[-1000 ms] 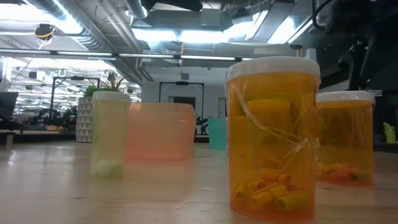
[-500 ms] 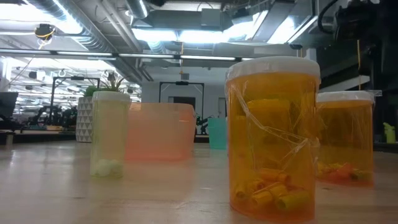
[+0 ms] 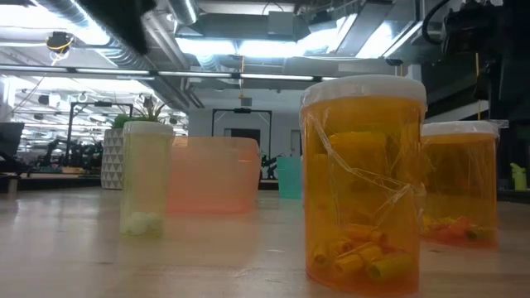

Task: Pick and place medicine bottles into bin by pill shape (circle, oval)
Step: Put the small yellow pill bottle into the orange bin

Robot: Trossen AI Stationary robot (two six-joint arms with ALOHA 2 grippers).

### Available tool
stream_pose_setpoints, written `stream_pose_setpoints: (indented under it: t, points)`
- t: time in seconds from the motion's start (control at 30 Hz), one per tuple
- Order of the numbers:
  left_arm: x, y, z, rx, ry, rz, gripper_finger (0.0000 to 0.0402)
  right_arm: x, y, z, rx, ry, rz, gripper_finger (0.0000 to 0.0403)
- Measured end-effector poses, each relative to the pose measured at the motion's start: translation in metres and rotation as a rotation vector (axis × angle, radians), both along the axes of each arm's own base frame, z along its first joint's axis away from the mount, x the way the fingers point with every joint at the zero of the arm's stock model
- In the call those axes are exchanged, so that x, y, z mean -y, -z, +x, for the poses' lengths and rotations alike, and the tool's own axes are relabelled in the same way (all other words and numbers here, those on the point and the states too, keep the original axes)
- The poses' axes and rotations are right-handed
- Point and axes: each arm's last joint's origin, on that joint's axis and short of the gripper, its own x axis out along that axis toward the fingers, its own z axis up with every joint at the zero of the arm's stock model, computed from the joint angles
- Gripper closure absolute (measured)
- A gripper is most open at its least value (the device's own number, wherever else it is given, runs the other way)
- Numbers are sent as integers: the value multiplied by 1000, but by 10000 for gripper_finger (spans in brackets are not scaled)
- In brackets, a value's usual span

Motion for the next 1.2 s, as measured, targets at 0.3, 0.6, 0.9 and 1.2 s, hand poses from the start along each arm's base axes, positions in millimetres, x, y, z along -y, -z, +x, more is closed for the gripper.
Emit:
stream_pose_setpoints:
  t: [0.3,0.6,0.9,1.2]
  points:
    - [8,43,5,-162,9,-12,209,0,0,1,3,26,15,226]
    - [3,70,21,-214,43,42,209,0,-1,1,9,37,10,226]
    - [-2,74,33,-191,29,-14,209,0,-1,1,11,38,4,226]
    - [0,73,35,-168,59,-32,209,0,0,1,11,36,3,226]
